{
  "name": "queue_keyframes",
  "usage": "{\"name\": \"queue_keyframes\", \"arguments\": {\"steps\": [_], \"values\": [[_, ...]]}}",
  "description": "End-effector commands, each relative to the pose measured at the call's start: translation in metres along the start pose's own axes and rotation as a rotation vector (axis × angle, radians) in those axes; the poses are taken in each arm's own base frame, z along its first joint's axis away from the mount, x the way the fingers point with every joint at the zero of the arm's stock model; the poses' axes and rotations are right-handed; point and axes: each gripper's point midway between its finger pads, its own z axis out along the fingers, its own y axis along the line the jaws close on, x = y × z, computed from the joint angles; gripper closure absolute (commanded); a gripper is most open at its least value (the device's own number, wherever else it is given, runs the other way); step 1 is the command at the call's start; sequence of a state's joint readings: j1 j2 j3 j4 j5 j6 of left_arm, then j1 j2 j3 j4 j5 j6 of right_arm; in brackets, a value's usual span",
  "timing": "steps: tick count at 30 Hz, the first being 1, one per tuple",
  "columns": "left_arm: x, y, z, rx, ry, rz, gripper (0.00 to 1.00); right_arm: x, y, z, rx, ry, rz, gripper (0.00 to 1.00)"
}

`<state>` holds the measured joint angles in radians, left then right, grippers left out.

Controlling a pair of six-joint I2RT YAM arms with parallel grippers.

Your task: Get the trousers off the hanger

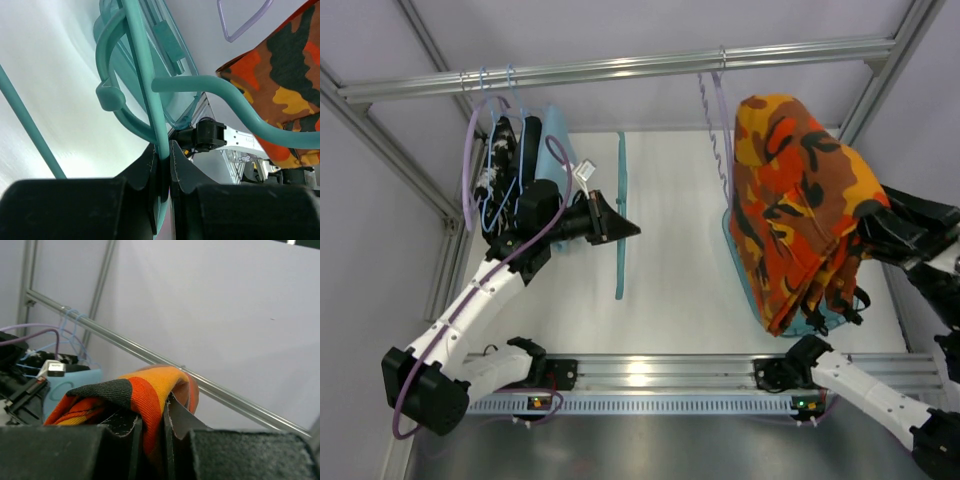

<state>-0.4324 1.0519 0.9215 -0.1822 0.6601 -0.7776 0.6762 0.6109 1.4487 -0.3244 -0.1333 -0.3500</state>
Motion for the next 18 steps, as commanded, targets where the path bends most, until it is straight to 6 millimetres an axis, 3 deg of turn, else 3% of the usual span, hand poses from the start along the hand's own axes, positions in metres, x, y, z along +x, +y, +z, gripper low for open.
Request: {"name": "queue_keyframes", "arguments": {"steps": [1, 9, 12, 13, 18], "values": [[-0.009, -0.006, -0.001, 0.023, -0.025, 0.081, 1.0, -0.061, -0.032, -0.039, 0.139, -0.122, -0.154, 1.0], [-0.014, -0.002, 0.005, 0.011, -0.024, 0.097, 1.0, -0.064, -0.046, -0.113, 0.39, -0.01, -0.298, 1.0], [-0.013, -0.003, 0.006, 0.015, -0.016, 0.088, 1.0, -0.047, -0.059, -0.138, 0.535, 0.075, -0.328, 1.0], [-0.014, -0.004, 0.005, 0.017, -0.017, 0.09, 1.0, -0.024, -0.064, -0.145, 0.575, 0.169, -0.331, 1.0], [-0.021, -0.012, 0.003, 0.033, -0.032, 0.125, 1.0, 0.043, -0.087, -0.18, 0.799, 0.46, -0.334, 1.0]]}}
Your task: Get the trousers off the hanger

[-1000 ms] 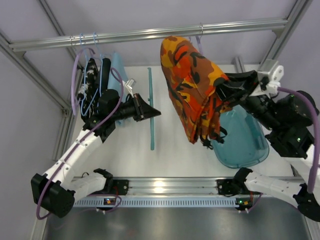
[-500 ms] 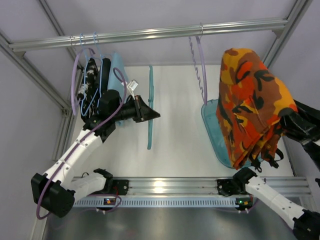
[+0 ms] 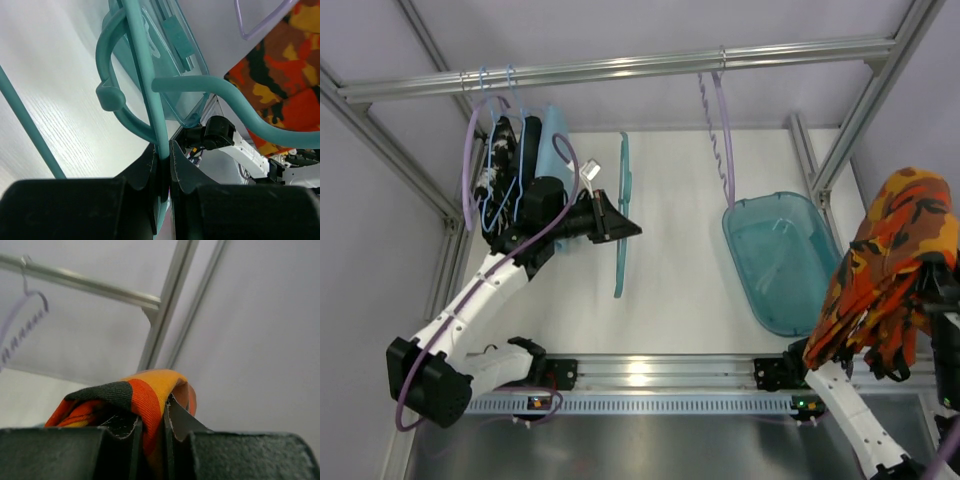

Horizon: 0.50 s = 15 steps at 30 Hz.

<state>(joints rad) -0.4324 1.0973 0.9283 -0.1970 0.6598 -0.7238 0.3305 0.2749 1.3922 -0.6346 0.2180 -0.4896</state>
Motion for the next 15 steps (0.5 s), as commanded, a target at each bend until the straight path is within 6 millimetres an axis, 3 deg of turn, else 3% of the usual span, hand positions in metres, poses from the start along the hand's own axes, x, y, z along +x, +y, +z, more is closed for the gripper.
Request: {"name": "queue_keyframes", "arguments": {"steps": [1, 3, 6, 9, 10, 12, 13, 15], "values": [[-0.024, -0.027, -0.006, 0.062, -0.063, 0.108, 1.0, 0.07, -0.02, 0.005, 0.218, 0.271, -0.103, 1.0], [-0.026, -0.03, -0.008, 0.064, -0.064, 0.114, 1.0, 0.1, -0.01, 0.011, 0.225, 0.346, -0.138, 1.0], [-0.026, -0.031, -0.009, 0.066, -0.066, 0.122, 1.0, 0.115, 0.001, 0.023, 0.216, 0.345, -0.144, 1.0], [-0.029, -0.031, -0.009, 0.059, -0.077, 0.129, 1.0, 0.147, 0.03, 0.044, 0.156, 0.376, -0.136, 1.0], [-0.03, -0.032, -0.01, 0.062, -0.079, 0.133, 1.0, 0.171, 0.045, 0.048, 0.133, 0.418, -0.137, 1.0], [-0.031, -0.036, -0.011, 0.071, -0.081, 0.144, 1.0, 0.191, 0.061, 0.062, 0.114, 0.425, -0.139, 1.0], [-0.032, -0.039, -0.013, 0.075, -0.083, 0.152, 1.0, 0.22, 0.077, 0.061, 0.083, 0.468, -0.15, 1.0], [-0.035, -0.047, -0.017, 0.089, -0.085, 0.176, 1.0, 0.247, 0.1, 0.067, 0.016, 0.492, -0.157, 1.0]]}}
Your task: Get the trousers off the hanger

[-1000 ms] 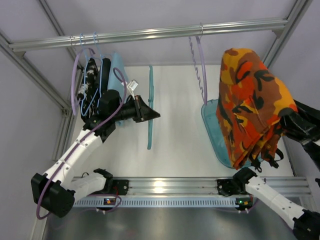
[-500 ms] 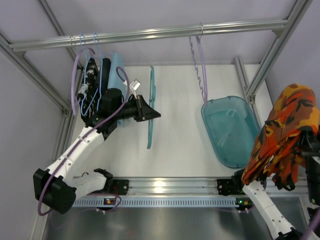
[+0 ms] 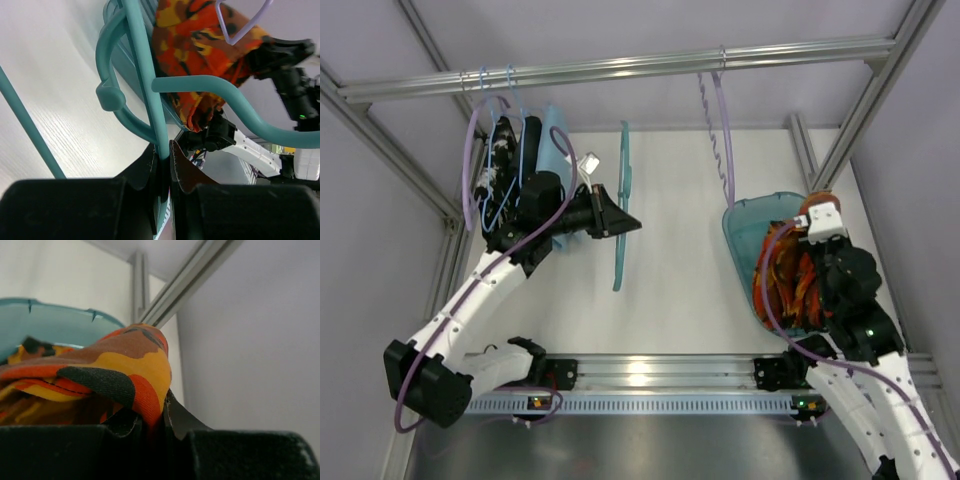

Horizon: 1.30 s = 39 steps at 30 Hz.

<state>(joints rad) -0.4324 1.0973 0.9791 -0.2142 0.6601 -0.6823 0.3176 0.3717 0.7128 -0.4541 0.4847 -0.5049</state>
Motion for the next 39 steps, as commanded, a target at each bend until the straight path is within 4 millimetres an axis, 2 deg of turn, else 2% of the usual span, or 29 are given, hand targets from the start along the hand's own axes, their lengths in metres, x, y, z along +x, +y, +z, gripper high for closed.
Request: {"name": "queue_keyframes", "arguments": {"steps": [1, 3, 4, 6, 7, 8, 10, 11, 12, 14, 15, 18, 21, 25, 26, 27, 29, 30, 31, 34, 36, 38, 39], "values": [[-0.027, -0.037, -0.014, 0.08, -0.069, 0.125, 1.0, -0.015, 0.018, 0.032, 0.022, -0.12, 0.091, 1.0], [-0.028, -0.048, -0.018, 0.109, -0.061, 0.137, 1.0, 0.002, 0.044, 0.05, -0.037, -0.061, 0.079, 1.0], [-0.028, -0.05, -0.02, 0.115, -0.058, 0.137, 1.0, 0.001, 0.049, 0.057, -0.038, -0.062, 0.115, 1.0], [-0.029, -0.057, -0.023, 0.13, -0.058, 0.145, 1.0, 0.012, 0.066, 0.072, -0.07, 0.006, 0.12, 0.92], [-0.03, -0.06, -0.025, 0.137, -0.061, 0.144, 1.0, 0.009, 0.069, 0.076, -0.074, 0.012, 0.153, 0.84], [-0.031, -0.061, -0.025, 0.138, -0.062, 0.143, 1.0, 0.008, 0.074, 0.08, -0.094, 0.019, 0.16, 0.65], [-0.036, -0.068, -0.026, 0.148, -0.07, 0.14, 1.0, -0.001, 0.075, 0.086, -0.106, 0.027, 0.197, 0.44], [-0.037, -0.07, -0.027, 0.15, -0.073, 0.136, 1.0, -0.006, 0.075, 0.086, -0.123, 0.021, 0.209, 0.26], [-0.043, -0.076, -0.028, 0.159, -0.083, 0.141, 1.0, -0.008, 0.075, 0.083, -0.137, 0.024, 0.218, 0.2], [-0.049, -0.083, -0.03, 0.172, -0.089, 0.137, 1.0, -0.029, 0.072, 0.076, -0.185, -0.021, 0.247, 0.07], [-0.056, -0.091, -0.03, 0.182, -0.101, 0.145, 1.0, -0.032, 0.07, 0.068, -0.209, -0.027, 0.245, 0.03], [-0.073, -0.107, -0.035, 0.207, -0.143, 0.145, 1.0, -0.057, 0.057, 0.048, -0.244, -0.091, 0.256, 0.01], [-0.087, -0.116, -0.035, 0.208, -0.174, 0.124, 1.0, -0.069, 0.044, 0.035, -0.238, -0.11, 0.275, 0.01], [-0.101, -0.12, -0.032, 0.197, -0.206, 0.091, 1.0, -0.104, 0.023, 0.0, -0.285, -0.192, 0.329, 0.01], [-0.105, -0.118, -0.029, 0.191, -0.211, 0.078, 1.0, -0.115, 0.026, -0.01, -0.341, -0.228, 0.335, 0.01], [-0.111, -0.118, -0.028, 0.184, -0.227, 0.069, 1.0, -0.13, 0.019, -0.022, -0.366, -0.268, 0.348, 0.01], [-0.116, -0.114, -0.021, 0.17, -0.228, 0.025, 1.0, -0.142, 0.034, -0.04, -0.504, -0.274, 0.373, 0.01], [-0.119, -0.116, -0.02, 0.175, -0.231, 0.019, 1.0, -0.158, 0.03, -0.047, -0.538, -0.298, 0.39, 0.01], [-0.12, -0.116, -0.018, 0.176, -0.225, -0.005, 1.0, -0.166, 0.033, -0.053, -0.582, -0.299, 0.426, 0.01], [-0.123, -0.112, -0.011, 0.172, -0.219, -0.059, 1.0, -0.202, 0.053, -0.076, -0.812, -0.345, 0.504, 0.01], [-0.127, -0.112, -0.009, 0.18, -0.23, -0.075, 1.0, -0.222, 0.064, -0.077, -0.911, -0.377, 0.547, 0.01], [-0.127, -0.115, -0.009, 0.193, -0.23, -0.096, 1.0, -0.233, 0.081, -0.086, -1.057, -0.368, 0.621, 0.01], [-0.13, -0.118, -0.009, 0.207, -0.238, -0.094, 1.0, -0.238, 0.091, -0.078, -1.1, -0.384, 0.639, 0.01]]}}
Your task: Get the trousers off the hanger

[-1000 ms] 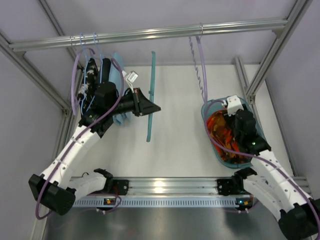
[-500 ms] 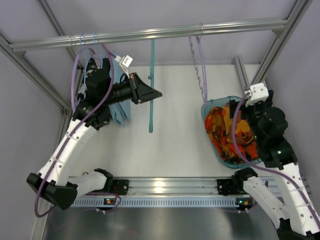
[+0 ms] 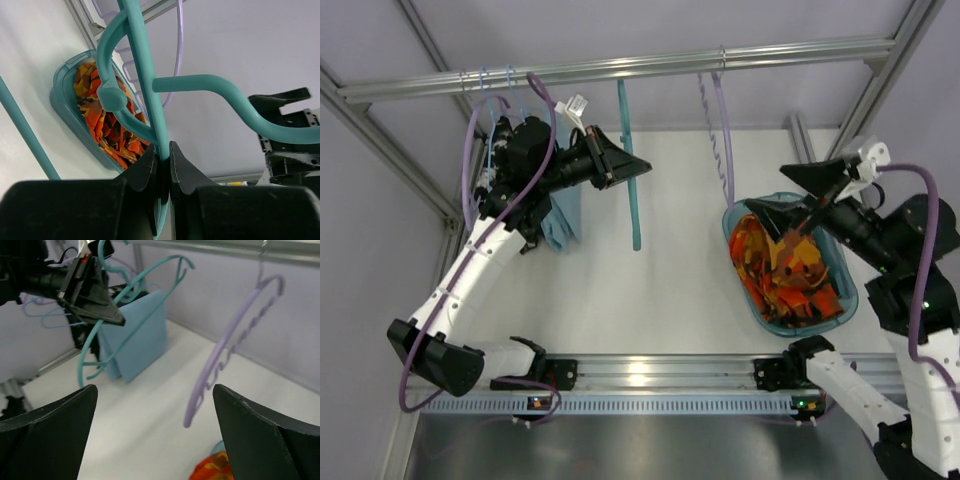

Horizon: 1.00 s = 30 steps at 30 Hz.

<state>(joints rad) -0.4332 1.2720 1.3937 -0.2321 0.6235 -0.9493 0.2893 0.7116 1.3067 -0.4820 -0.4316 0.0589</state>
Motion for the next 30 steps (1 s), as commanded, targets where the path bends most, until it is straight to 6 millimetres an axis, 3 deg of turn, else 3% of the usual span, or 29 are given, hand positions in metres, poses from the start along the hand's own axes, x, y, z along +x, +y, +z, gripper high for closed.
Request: {"name": "queue_keyframes", "arguments": {"steps": [1, 3, 4, 8, 11, 12, 15, 27, 30], "values": [[-0.023, -0.04, -0.005, 0.12, -0.084, 0.022, 1.0, 0.016, 0.036, 0.03, -0.265, 0.047, 0.256, 0.01], [-0.022, -0.043, -0.005, 0.145, -0.081, 0.023, 1.0, 0.029, 0.043, 0.046, -0.339, 0.066, 0.337, 0.03], [-0.021, -0.045, -0.006, 0.152, -0.079, 0.018, 1.0, 0.018, 0.048, 0.052, -0.373, 0.027, 0.369, 0.04], [-0.02, -0.048, -0.008, 0.163, -0.072, 0.026, 1.0, 0.006, 0.063, 0.079, -0.44, -0.01, 0.407, 0.09], [-0.021, -0.047, -0.006, 0.162, -0.071, 0.021, 1.0, -0.001, 0.086, 0.097, -0.506, -0.031, 0.418, 0.12], [-0.021, -0.047, -0.006, 0.162, -0.068, 0.019, 1.0, 0.003, 0.101, 0.103, -0.543, -0.011, 0.434, 0.13], [-0.021, -0.046, -0.005, 0.158, -0.073, 0.011, 1.0, 0.018, 0.119, 0.119, -0.558, 0.027, 0.484, 0.17], [-0.02, -0.048, -0.005, 0.17, -0.064, -0.002, 1.0, 0.039, 0.158, 0.15, -0.648, 0.047, 0.527, 0.21], [-0.018, -0.046, -0.006, 0.169, -0.064, 0.005, 1.0, 0.038, 0.165, 0.153, -0.682, 0.047, 0.554, 0.29]]}}
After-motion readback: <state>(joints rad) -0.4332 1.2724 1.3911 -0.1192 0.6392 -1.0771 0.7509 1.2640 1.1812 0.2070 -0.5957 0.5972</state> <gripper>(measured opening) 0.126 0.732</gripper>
